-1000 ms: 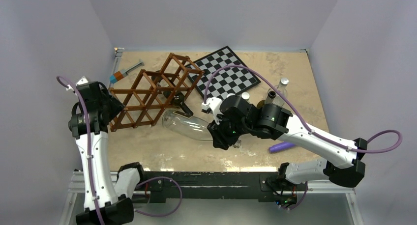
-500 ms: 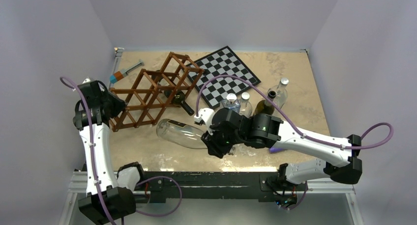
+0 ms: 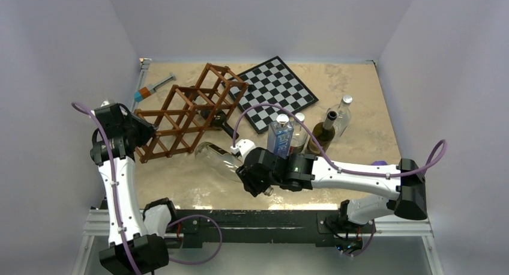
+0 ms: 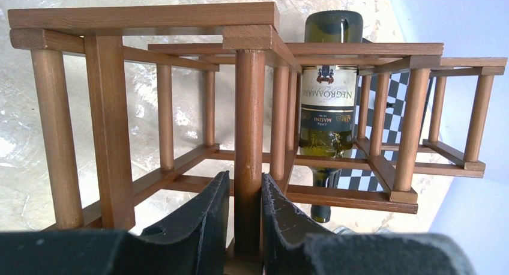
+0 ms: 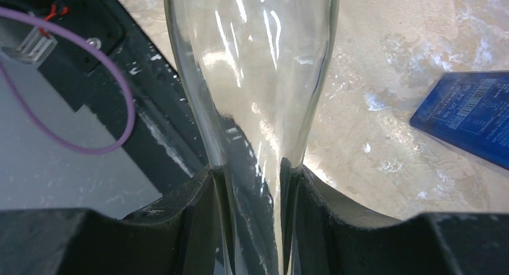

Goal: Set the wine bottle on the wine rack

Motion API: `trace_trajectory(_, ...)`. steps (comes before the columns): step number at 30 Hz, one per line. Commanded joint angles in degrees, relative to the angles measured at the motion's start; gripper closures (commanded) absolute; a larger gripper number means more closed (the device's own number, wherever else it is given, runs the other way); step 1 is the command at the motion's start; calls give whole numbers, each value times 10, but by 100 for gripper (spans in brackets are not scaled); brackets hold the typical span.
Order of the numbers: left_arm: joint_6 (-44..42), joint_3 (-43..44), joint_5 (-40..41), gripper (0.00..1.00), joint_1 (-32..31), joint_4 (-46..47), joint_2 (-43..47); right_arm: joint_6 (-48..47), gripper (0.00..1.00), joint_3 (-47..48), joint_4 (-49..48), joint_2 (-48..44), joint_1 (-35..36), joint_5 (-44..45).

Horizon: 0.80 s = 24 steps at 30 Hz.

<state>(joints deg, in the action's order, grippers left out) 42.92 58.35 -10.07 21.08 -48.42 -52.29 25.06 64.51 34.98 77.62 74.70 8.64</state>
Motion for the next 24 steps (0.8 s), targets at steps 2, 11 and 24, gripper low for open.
trace_trajectory(2, 27, -21, -38, 100, 0, 16, 7, 3, 100, -16, -231, -9, 9, 82)
trace_trajectory(11, 36, -20, -52, 100, 0, 5, 12, -24, 100, -50, -347, 40, 25, 118)
trace_trajectory(24, 31, -15, -36, 100, 0, -28, 23, -26, 100, -36, -441, 107, 38, 195)
